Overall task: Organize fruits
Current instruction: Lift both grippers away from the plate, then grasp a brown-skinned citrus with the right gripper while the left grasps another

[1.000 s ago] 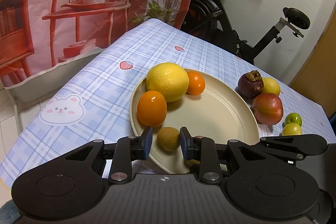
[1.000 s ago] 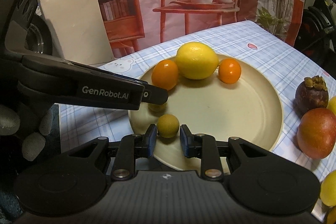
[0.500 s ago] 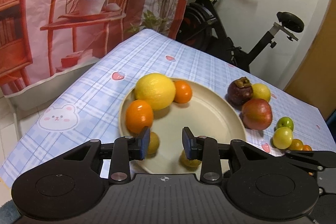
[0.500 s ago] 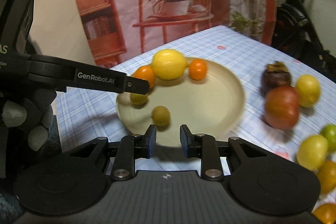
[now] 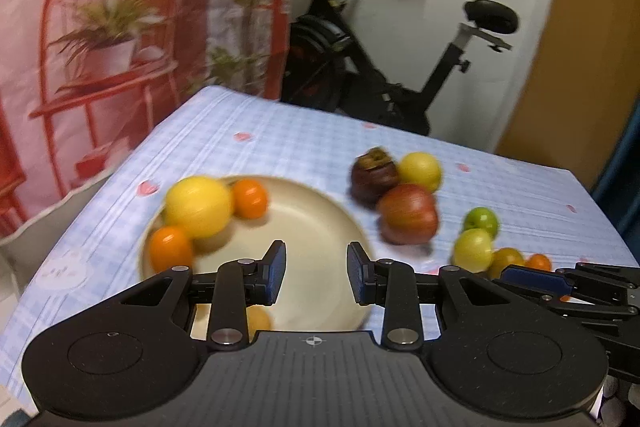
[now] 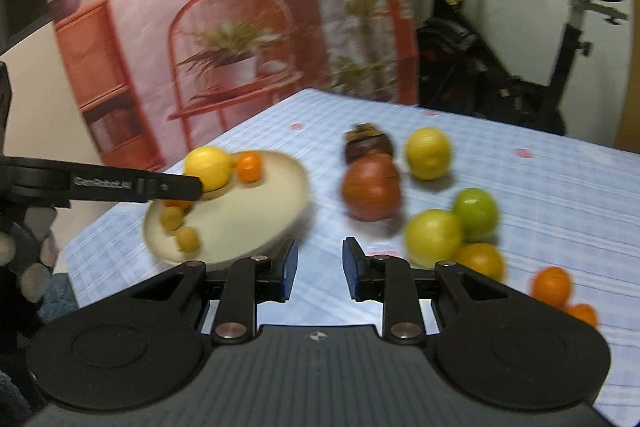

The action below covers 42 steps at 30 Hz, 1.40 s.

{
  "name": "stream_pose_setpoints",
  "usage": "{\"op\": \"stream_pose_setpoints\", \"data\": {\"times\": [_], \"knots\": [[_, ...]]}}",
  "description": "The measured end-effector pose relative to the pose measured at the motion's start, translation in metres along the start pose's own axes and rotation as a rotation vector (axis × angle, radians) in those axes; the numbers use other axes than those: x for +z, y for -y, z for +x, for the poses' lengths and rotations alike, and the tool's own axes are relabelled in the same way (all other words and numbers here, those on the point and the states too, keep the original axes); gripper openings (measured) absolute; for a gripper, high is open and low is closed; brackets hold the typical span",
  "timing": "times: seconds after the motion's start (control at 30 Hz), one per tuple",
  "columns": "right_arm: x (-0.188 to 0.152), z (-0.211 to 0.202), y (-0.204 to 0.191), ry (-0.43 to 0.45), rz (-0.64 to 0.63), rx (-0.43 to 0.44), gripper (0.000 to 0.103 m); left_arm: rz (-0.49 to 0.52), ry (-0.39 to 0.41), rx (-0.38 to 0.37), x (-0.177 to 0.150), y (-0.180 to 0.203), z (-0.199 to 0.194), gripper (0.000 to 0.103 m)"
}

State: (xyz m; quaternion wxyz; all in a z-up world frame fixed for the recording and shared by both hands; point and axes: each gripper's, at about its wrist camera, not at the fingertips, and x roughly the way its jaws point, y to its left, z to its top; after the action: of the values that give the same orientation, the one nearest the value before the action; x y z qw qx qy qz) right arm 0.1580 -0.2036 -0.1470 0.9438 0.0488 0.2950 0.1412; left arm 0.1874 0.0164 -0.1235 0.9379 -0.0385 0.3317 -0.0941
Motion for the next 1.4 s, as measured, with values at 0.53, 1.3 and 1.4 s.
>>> {"op": "stream_pose_setpoints", "data": {"times": [0.53,1.3,1.4], "knots": [[-0.039,-0.047,0.065,0.025,0.079,-0.223,0.042,0.136,-0.025,-0.16,0.008,0.085,0.026,0.035],[-0.061,-0.02,0.065,0.008,0.012,-0.162,0.048,0.167,-0.133,-0.22,-0.005,0.106,0.059,0.035],[-0.061,-0.021,0.067,0.013,0.019,-0.154,0.047,0.172,-0.137,-0.239,-0.005,0.109,0.061,0.035]]}}
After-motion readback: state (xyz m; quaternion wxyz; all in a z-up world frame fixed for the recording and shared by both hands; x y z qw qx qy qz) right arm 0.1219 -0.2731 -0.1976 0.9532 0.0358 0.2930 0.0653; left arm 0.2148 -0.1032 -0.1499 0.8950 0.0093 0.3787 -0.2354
